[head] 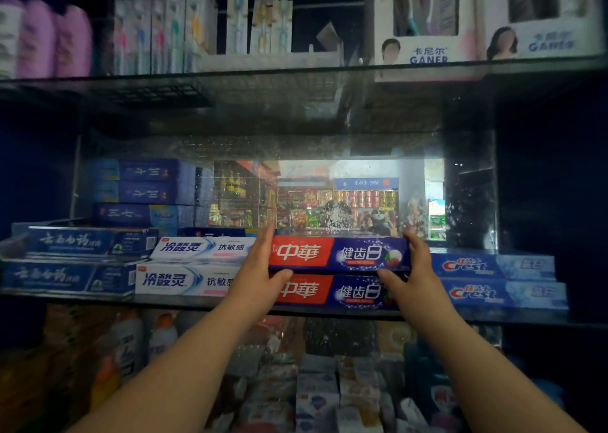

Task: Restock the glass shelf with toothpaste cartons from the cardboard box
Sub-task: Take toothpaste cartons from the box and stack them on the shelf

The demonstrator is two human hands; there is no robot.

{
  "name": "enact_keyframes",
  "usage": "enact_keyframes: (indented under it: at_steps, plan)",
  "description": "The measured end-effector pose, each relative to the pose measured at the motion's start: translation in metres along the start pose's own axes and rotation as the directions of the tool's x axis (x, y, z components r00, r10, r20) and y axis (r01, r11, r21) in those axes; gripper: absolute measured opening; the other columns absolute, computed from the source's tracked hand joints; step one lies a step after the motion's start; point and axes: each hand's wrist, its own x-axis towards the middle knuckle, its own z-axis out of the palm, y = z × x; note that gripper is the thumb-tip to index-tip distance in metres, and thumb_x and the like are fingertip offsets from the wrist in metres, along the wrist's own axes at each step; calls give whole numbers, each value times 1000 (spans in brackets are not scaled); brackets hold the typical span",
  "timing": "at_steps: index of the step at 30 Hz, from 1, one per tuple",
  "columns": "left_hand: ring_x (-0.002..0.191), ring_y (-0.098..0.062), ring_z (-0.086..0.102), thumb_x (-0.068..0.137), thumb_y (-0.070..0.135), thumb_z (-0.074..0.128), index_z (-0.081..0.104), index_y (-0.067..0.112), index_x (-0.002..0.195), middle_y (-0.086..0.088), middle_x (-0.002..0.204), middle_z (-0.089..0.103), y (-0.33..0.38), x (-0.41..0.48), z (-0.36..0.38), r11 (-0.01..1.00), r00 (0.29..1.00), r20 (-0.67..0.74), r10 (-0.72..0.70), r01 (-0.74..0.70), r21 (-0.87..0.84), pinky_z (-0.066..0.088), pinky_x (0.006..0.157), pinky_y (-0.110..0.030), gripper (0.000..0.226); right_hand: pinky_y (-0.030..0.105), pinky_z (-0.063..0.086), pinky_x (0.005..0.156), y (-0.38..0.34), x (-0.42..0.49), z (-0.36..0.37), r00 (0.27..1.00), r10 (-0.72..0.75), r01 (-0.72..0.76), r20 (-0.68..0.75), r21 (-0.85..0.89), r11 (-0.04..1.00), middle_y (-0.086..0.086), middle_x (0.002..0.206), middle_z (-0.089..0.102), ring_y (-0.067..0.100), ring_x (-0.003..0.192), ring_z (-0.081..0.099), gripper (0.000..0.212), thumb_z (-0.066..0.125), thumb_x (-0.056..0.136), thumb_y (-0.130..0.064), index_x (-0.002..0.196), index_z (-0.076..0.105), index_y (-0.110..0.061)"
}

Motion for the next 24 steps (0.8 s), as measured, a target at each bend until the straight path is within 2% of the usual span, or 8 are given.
enact_keyframes:
  at_steps: [5, 8, 10, 13, 18, 20, 22, 24]
  plan:
    - [99, -10, 61, 95, 29, 55, 17, 42, 148, 1, 140, 49, 6, 8, -3, 983, 988, -155, -9, -20, -182, 56, 78, -33, 66, 38, 60, 70, -7, 4, -3, 993, -102, 105, -52, 68, 992, -2, 133, 51, 17, 100, 62, 68, 63, 91, -16, 134, 23, -50]
    - [86, 1, 61, 95, 25, 56, 24, 36, 148, 5, 137, 51, 22, 19, -10, 820, 968, -216, -129, -19, -573, 55, 63, -28, 63, 43, 59, 75, -22, 16, -9, 976, -202, 206, -81, 40, 978, -4, 136, 51, 20, 106, 60, 66, 62, 91, -18, 130, 22, -54]
    - [86, -9, 67, 94, 25, 57, 32, 38, 144, 3, 125, 60, 32, 30, -18, 690, 969, -137, -205, 44, -723, 55, 57, -30, 58, 39, 57, 75, -34, 27, -9, 962, -258, 260, -92, 9, 966, -4, 141, 48, 20, 110, 59, 67, 63, 91, -18, 131, 21, -51]
    - [99, -20, 66, 94, 18, 56, 38, 39, 136, -1, 116, 64, 39, 45, -21, 562, 982, -3, -189, 105, -820, 57, 58, -33, 51, 21, 47, 69, -42, 47, -5, 958, -271, 274, -95, 15, 962, -3, 142, 48, 18, 108, 59, 68, 66, 89, -17, 135, 22, -43]
    - [105, -26, 64, 96, 7, 53, 49, 11, 128, -13, 117, 64, 31, 69, -16, 301, 946, -22, -324, 81, -950, 55, 80, -37, 33, 37, 43, 94, -39, 65, -2, 989, -150, 145, 18, 154, 977, 0, 146, 47, 21, 126, 52, 80, 70, 85, -25, 143, 17, -42]
    - [101, -25, 64, 96, 7, 52, 51, 9, 118, -14, 112, 63, 25, 77, -16, 214, 913, -24, -406, 69, -974, 54, 86, -39, 23, 44, 38, 104, -38, 71, -1, 986, -105, 100, 129, 42, 994, 0, 148, 43, 23, 130, 47, 81, 68, 86, -31, 148, 16, -36]
    - [102, -24, 63, 95, 7, 53, 51, 7, 113, -14, 105, 63, 17, 85, -17, 132, 883, -25, -469, 41, -990, 53, 89, -39, 18, 43, 39, 103, -35, 80, 0, 962, -44, 104, 268, -213, 972, 3, 148, 43, 25, 129, 47, 76, 65, 87, -41, 149, 22, -29]
    - [109, -25, 61, 95, 8, 54, 47, 6, 126, -13, 103, 62, 10, 92, -19, 82, 869, -35, -493, 6, -997, 54, 86, -37, 32, 40, 40, 103, -36, 93, 2, 920, 58, 129, 388, -439, 889, 6, 146, 45, 25, 128, 48, 67, 59, 88, -51, 145, 35, -25]
